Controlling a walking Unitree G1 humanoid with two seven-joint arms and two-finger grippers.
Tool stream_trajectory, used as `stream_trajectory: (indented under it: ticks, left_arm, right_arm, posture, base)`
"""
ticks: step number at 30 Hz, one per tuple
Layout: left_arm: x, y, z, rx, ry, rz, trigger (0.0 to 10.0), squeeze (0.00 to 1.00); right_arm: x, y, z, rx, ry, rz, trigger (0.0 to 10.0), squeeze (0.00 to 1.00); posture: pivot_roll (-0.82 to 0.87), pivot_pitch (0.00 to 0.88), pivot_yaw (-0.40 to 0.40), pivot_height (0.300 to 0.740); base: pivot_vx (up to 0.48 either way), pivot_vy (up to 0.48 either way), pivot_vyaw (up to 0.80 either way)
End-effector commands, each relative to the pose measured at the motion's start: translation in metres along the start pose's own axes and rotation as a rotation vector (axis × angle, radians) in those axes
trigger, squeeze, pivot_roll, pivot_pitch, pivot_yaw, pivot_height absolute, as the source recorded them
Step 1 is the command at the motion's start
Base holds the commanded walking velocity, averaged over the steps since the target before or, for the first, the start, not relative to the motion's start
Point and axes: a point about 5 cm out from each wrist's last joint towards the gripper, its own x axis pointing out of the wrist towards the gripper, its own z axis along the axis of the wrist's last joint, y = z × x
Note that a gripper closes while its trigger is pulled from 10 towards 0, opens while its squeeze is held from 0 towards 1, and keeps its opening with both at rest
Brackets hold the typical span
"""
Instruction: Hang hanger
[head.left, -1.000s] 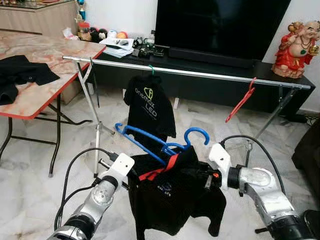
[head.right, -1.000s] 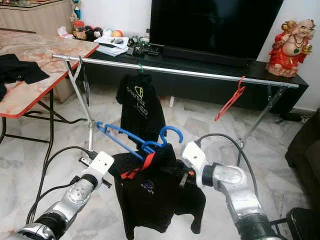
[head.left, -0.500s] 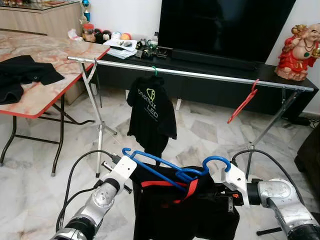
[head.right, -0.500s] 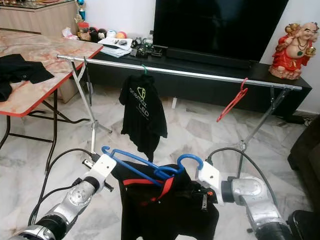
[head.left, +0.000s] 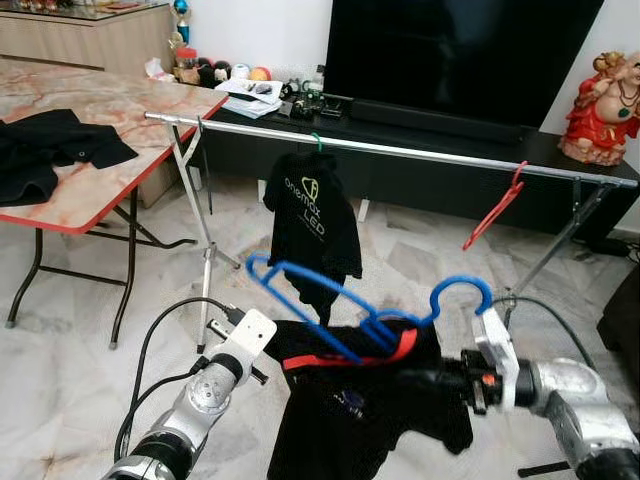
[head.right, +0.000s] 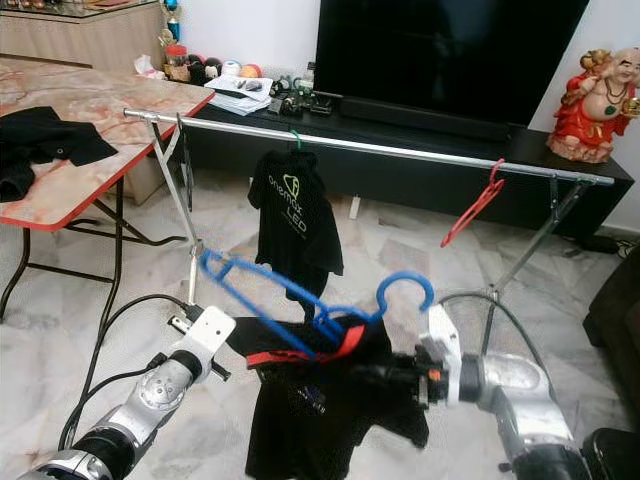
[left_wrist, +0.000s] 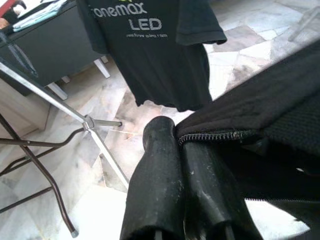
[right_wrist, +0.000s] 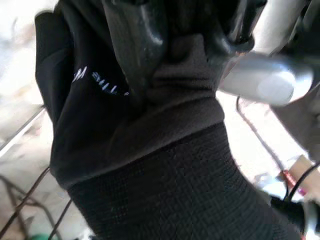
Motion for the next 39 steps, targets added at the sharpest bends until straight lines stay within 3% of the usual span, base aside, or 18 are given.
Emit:
stream_trajectory:
  ticks: [1,7,11,14,22,27,33,39]
  left_arm:
    - [-0.006,0.016,-0.018,-0.027,0.088,0.068,0.0,0.0]
    - [-0.008,0.017,-0.019,-0.022,0.093,0.067,0.0,0.0]
    - [-0.008,0.016,-0.02,-0.019,0.095,0.062,0.0,0.0]
    - [-0.008,0.016,-0.019,-0.019,0.095,0.058,0.0,0.0]
    - [-0.007,0.014,-0.019,-0.018,0.102,0.042,0.0,0.0]
    - [-0.008,0.01,-0.023,-0.007,0.12,0.014,0.0,0.0]
    - [-0.008,0.005,-0.024,-0.006,0.139,-0.022,0.0,0.0]
    - [-0.008,0.004,-0.024,-0.008,0.143,-0.022,0.0,0.0]
  right_arm:
    - [-0.023,0.001,0.002,-0.043,0.056,-0.008,0.0,0.0]
    - [-0.04,0.007,-0.018,-0.074,0.271,0.024,0.0,0.0]
    - [-0.049,0.003,-0.034,-0.154,0.541,-0.055,0.0,0.0]
    - [-0.052,0.0,-0.038,-0.215,0.628,-0.105,0.0,0.0]
    - [-0.041,-0.016,-0.025,-0.341,0.548,-0.261,0.0,0.0]
    - [-0.037,-0.021,-0.025,-0.419,0.596,-0.313,0.0,0.0]
    - [-0.038,-0.033,-0.026,-0.503,0.687,-0.466,0.0,0.0]
    - [-0.039,-0.033,-0.026,-0.524,0.691,-0.461,0.0,0.0]
  posture:
    - [0.09,0.016,-0.067,0.74]
    - [0.09,0.019,-0.062,0.74]
    - [0.09,0.02,-0.058,0.74]
    - [0.09,0.02,-0.056,0.74]
    - [0.09,0.021,-0.056,0.74]
    - [0.09,0.022,-0.058,0.74]
    - [0.09,0.025,-0.062,0.74]
    - [0.09,0.025,-0.065,0.74]
  base:
    - [0.0,0.0,0.0]
    - [0.0,0.0,0.0]
    - [0.0,0.0,0.0]
    - [0.0,0.0,0.0]
    - [0.0,0.0,0.0]
    - [0.0,0.0,0.0]
    - [0.0,0.0,0.0]
    - [0.0,0.0,0.0]
